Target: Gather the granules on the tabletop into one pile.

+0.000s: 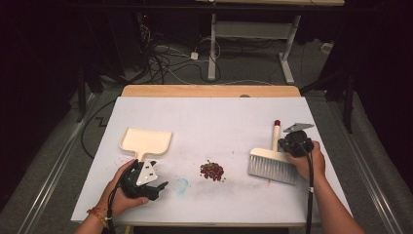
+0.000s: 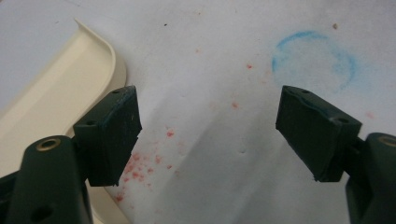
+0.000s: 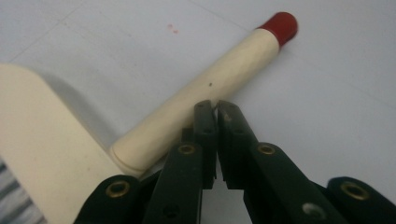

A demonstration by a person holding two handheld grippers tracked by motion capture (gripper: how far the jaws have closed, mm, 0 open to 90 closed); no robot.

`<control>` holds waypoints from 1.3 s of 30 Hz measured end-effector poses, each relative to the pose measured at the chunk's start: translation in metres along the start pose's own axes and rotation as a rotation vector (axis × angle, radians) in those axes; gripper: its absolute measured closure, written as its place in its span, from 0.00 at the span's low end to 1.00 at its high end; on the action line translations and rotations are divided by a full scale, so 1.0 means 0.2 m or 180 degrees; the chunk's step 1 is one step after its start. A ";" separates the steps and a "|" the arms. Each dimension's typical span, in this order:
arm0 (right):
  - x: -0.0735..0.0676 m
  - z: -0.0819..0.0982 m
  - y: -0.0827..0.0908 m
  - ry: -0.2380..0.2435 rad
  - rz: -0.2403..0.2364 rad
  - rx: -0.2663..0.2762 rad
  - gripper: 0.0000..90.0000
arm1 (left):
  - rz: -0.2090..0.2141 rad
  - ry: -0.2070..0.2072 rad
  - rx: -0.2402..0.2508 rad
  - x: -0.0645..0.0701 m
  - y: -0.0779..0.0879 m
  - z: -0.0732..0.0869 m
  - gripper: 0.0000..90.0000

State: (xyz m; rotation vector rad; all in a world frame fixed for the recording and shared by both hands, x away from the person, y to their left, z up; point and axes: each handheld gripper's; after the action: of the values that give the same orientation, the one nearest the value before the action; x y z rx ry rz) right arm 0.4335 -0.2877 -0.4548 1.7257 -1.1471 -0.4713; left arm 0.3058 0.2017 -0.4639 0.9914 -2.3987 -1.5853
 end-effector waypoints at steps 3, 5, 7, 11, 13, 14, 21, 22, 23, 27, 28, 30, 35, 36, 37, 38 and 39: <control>-0.02 -0.03 -0.01 0.0114 -0.0062 0.0051 0.95 | -0.0002 0.0016 0.0007 0.00 0.00 0.00 0.24; -0.04 -0.04 -0.03 0.0144 -0.0051 0.0025 0.95 | -0.0003 0.0021 0.0010 0.00 0.00 0.00 0.24; -0.04 -0.04 -0.03 0.0139 -0.0030 -0.0016 0.93 | -0.0009 0.0018 0.0018 0.00 0.01 0.00 0.24; -0.02 -0.02 0.00 0.0040 0.0008 0.0048 0.91 | -0.0047 0.0023 0.0048 -0.01 0.01 0.01 0.24; -0.01 -0.01 0.01 -0.0005 -0.0004 0.0088 0.89 | -0.0050 0.0021 0.0045 -0.01 0.02 0.01 0.24; 0.00 -0.01 0.01 -0.0013 -0.0029 0.0089 0.89 | -0.0051 0.0017 0.0042 -0.01 0.02 0.01 0.24; -0.09 -0.04 0.05 0.0162 -0.0219 0.0362 0.83 | -0.0047 -0.0002 0.0030 0.00 0.01 0.00 0.24; -0.11 -0.04 0.04 0.0219 -0.0208 0.0340 0.83 | -0.0045 -0.0002 0.0031 0.00 0.01 0.00 0.24; -0.13 -0.05 0.03 0.0264 -0.0187 0.0301 0.81 | -0.0020 0.0018 0.0025 0.00 0.01 0.00 0.24; -0.12 -0.05 0.01 0.0175 -0.0143 0.0282 0.78 | -0.0044 0.0007 0.0028 -0.01 0.01 0.00 0.24; -0.11 -0.05 0.01 0.0132 -0.0175 0.0272 0.78 | -0.0043 0.0006 0.0028 -0.01 0.01 0.00 0.24; -0.11 -0.05 0.01 0.0100 -0.0149 0.0257 0.78 | -0.0040 -0.0001 0.0027 0.00 0.01 0.00 0.24; -0.11 -0.05 0.00 0.0032 -0.0128 0.0242 0.76 | -0.0013 0.0009 0.0024 0.00 0.01 0.00 0.24; -0.11 -0.05 0.00 0.0038 -0.0129 0.0241 0.76 | -0.0038 0.0002 0.0035 0.00 0.01 0.00 0.24; -0.11 -0.05 0.00 0.0029 -0.0133 0.0251 0.75 | -0.0041 0.0006 0.0037 0.00 0.01 0.00 0.24; -0.10 -0.05 0.01 0.0021 -0.0127 0.0265 0.71 | -0.0016 0.0022 0.0037 0.00 0.01 0.00 0.24; -0.10 -0.05 0.02 0.0020 -0.0142 0.0326 0.69 | -0.0041 0.0013 0.0057 -0.01 0.01 0.00 0.24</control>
State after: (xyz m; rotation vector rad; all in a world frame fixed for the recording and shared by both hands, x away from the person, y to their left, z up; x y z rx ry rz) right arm 0.4288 -0.2652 -0.4511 1.8430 -1.1477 -0.4407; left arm 0.3056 0.2025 -0.4612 1.0144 -2.4129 -1.5671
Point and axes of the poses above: each handheld gripper's, and its own axes: y roughly backward along the jaws, z roughly out of its underside, x roughly to its right, and after that the axes turned 13 degrees about -x, right-handed
